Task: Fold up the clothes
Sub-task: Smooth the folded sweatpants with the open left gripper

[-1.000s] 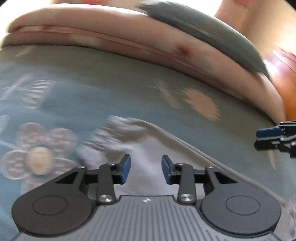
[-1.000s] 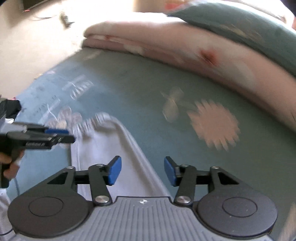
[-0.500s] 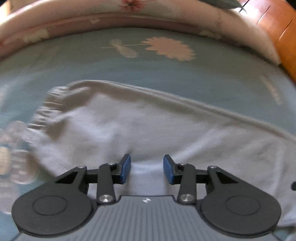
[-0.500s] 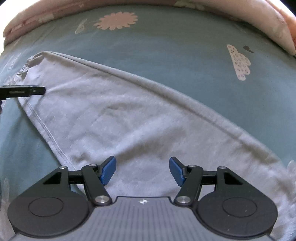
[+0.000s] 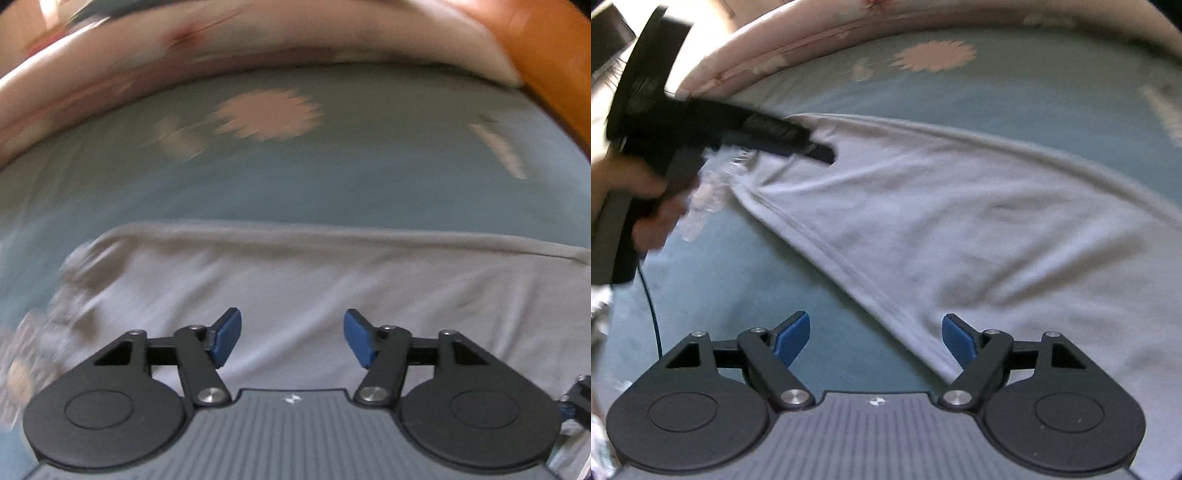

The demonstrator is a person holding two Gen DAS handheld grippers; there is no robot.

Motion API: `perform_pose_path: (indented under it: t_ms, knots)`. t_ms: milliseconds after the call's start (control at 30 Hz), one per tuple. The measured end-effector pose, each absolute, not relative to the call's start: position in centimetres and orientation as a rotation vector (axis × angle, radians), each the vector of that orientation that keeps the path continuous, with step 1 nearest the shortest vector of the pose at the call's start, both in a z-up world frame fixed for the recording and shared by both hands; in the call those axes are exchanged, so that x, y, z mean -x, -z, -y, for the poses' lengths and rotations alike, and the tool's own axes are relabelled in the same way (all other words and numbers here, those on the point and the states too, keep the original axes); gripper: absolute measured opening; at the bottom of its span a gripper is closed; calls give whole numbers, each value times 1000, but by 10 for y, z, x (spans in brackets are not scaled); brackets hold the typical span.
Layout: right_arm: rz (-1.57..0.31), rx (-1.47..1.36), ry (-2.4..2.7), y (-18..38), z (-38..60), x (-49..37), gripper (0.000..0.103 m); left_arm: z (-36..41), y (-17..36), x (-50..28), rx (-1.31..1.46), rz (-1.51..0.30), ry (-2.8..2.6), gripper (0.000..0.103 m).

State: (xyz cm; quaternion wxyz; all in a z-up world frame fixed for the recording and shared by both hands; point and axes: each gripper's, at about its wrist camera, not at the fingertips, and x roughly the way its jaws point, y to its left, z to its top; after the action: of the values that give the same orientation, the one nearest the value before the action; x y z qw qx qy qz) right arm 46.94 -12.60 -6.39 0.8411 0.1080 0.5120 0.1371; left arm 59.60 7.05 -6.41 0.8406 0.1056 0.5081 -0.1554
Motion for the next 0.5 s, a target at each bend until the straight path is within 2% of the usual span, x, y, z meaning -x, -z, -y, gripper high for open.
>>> perform_pose_path:
  t_ms: [133, 267, 400, 433, 500]
  knots:
    - [-1059, -176, -99, 51, 170, -442, 83, -31, 73, -584, -266, -1061, 407, 63]
    - [-1102, -230, 77, 64, 219, -419, 84, 8, 83, -572, -309, -1048, 485, 63]
    - [-1132, -354, 33, 86, 214, -410, 84, 19, 94, -563, -345, -1058, 481, 64]
    - [-1146, -385, 6, 90, 206, -410, 85, 14, 95, -562, -340, -1067, 466, 68]
    - [-1134, -403, -31, 93, 187, -407, 98, 4, 98, -559, -329, -1085, 434, 69]
